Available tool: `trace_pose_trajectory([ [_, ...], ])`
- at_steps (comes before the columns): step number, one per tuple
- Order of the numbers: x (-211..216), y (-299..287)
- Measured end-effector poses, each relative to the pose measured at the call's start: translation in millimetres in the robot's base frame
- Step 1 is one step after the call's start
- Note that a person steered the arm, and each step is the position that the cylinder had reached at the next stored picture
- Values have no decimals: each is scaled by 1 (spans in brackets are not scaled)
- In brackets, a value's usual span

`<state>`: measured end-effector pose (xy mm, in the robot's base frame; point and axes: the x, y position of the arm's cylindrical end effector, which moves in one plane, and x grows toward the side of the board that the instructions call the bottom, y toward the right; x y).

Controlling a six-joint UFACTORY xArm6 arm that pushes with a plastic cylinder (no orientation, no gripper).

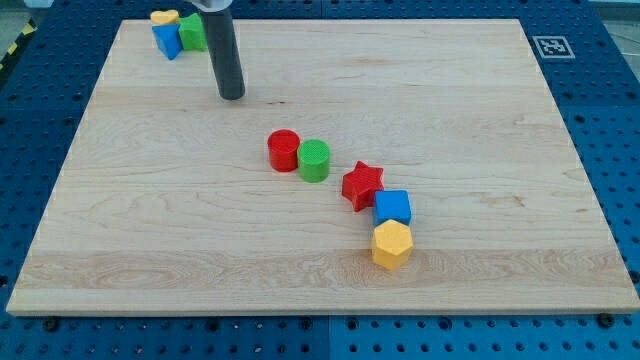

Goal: Move the green circle left to the red star

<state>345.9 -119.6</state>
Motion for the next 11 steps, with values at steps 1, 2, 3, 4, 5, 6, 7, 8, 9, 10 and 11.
trace_pose_trajectory([
  [1, -9, 10],
  [2, -3, 61],
  [3, 13, 106],
  [4, 44, 124],
  [5, 67, 124],
  [6, 85, 124],
  [7, 93, 109],
  [8, 93, 89],
  [9, 93, 84],
  [10, 101, 80],
  [11, 110, 81],
])
